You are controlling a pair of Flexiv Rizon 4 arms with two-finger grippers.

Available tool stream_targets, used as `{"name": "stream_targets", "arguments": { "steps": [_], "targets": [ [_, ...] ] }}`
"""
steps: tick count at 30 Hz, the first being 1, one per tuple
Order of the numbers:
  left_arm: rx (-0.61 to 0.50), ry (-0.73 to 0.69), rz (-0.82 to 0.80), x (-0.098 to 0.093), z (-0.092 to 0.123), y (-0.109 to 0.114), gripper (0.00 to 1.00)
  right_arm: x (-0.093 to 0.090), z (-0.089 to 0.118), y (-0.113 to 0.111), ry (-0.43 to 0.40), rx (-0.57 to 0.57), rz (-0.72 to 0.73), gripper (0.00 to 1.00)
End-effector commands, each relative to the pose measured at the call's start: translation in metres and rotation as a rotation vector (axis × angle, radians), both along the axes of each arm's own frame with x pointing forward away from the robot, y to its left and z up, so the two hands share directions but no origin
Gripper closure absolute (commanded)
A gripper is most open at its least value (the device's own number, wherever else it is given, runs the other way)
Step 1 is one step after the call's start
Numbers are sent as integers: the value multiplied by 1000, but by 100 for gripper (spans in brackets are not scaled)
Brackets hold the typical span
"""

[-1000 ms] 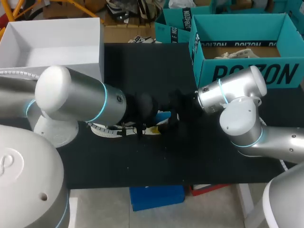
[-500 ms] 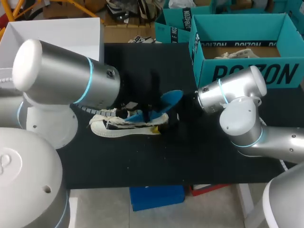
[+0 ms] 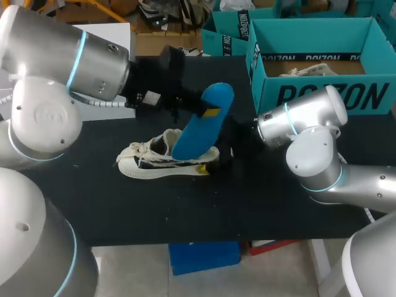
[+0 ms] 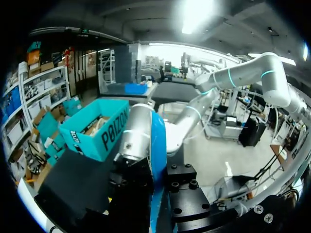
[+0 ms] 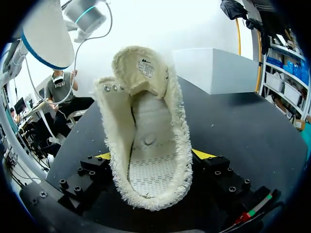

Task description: Take the shoe out of the shoebox, open the shoe tongue, remove and reinsert the insole, then place the shoe into the shoebox

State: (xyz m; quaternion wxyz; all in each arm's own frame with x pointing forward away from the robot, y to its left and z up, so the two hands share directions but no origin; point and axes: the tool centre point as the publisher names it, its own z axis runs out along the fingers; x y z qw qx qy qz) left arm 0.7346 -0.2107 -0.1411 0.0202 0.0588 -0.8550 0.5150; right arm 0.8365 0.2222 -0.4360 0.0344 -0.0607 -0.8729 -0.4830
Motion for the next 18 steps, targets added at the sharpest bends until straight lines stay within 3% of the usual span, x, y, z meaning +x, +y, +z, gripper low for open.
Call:
{"name": "stream_targets", "arguments": {
  "steps": [1,11,13,18],
  "targets": [
    [-128,93,-183,1,3,24,100,0,-1,0,1,-3,-1,100],
    [-128,93,-183,1,3,24,100,0,-1,0,1,-3,-1,100],
    [-131,140,-133,-3,-11,35,100,0,-1,0,1,-3,-1,100],
    [-271,269,-62,-1,-7,51,100,0,-1,0,1,-3,-1,100]
  ]
}}
